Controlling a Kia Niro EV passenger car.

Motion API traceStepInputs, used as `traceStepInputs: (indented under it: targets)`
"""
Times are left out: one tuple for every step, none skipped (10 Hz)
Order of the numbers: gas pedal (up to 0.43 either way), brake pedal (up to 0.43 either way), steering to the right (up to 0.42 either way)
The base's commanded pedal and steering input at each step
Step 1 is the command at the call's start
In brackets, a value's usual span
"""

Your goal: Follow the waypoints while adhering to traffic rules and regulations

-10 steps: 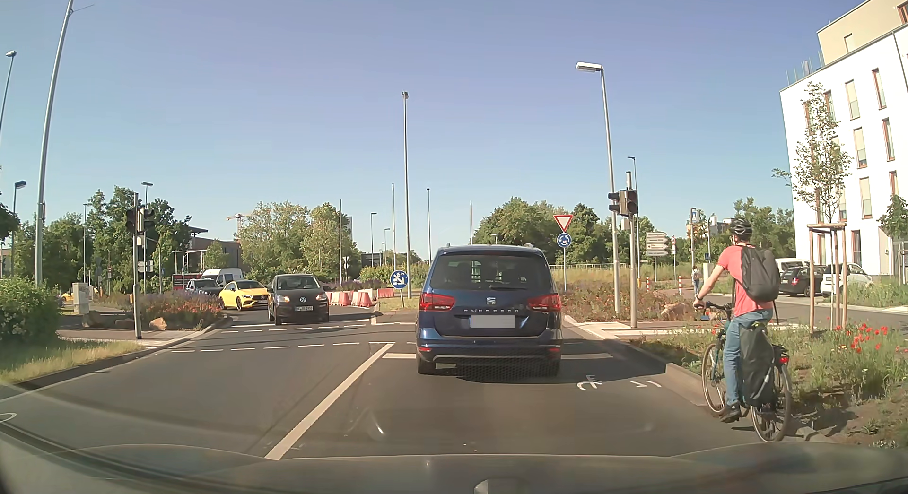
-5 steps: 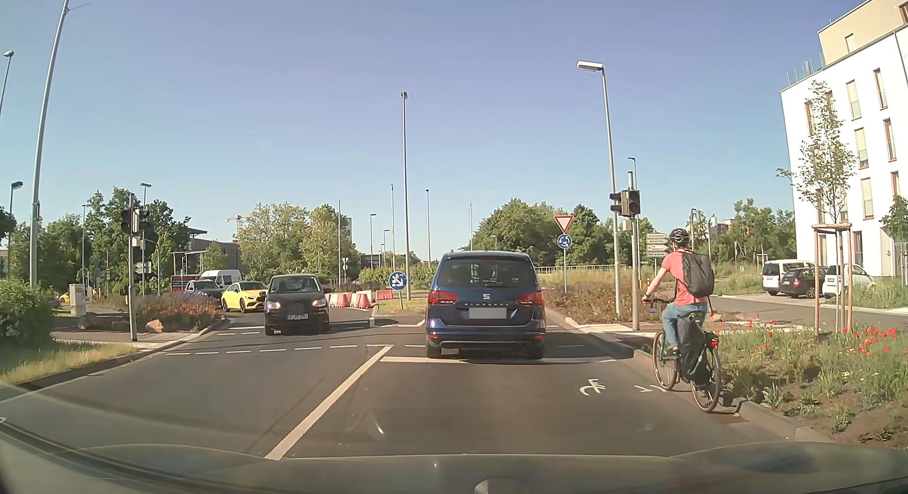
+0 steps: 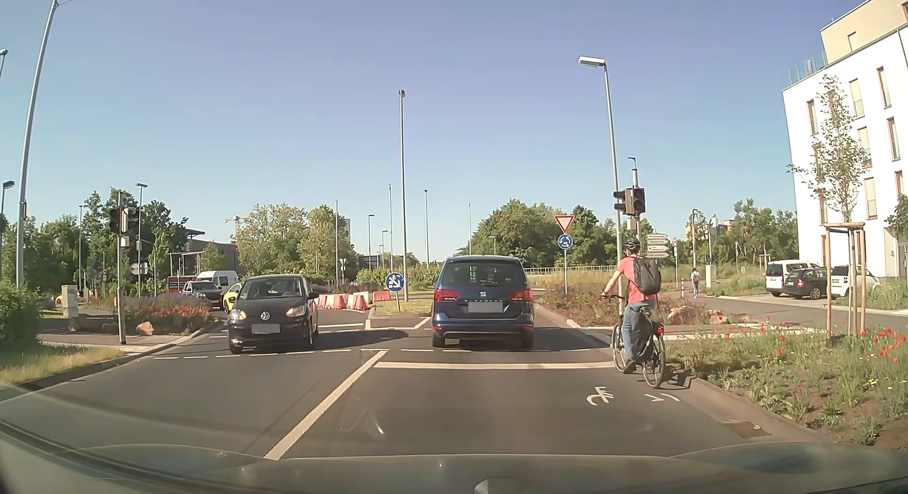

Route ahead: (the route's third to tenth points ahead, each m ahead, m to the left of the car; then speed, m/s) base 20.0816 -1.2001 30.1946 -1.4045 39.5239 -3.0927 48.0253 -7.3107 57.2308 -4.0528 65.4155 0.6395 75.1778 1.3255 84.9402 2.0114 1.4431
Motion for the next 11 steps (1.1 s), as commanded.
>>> traceStepInputs:
  targets:
    - [0.287, 0.0, 0.018]
    - [0.287, 0.0, 0.018]
    - [0.287, 0.0, 0.018]
    - [0.287, 0.0, 0.018]
    - [0.287, 0.0, 0.018]
    - [0.287, 0.0, 0.018]
    - [0.28, 0.0, 0.016]
    - [0.268, 0.0, 0.012]
    - [0.268, 0.0, 0.009]
    - [0.26, 0.0, 0.009]
    - [0.248, 0.0, 0.009]
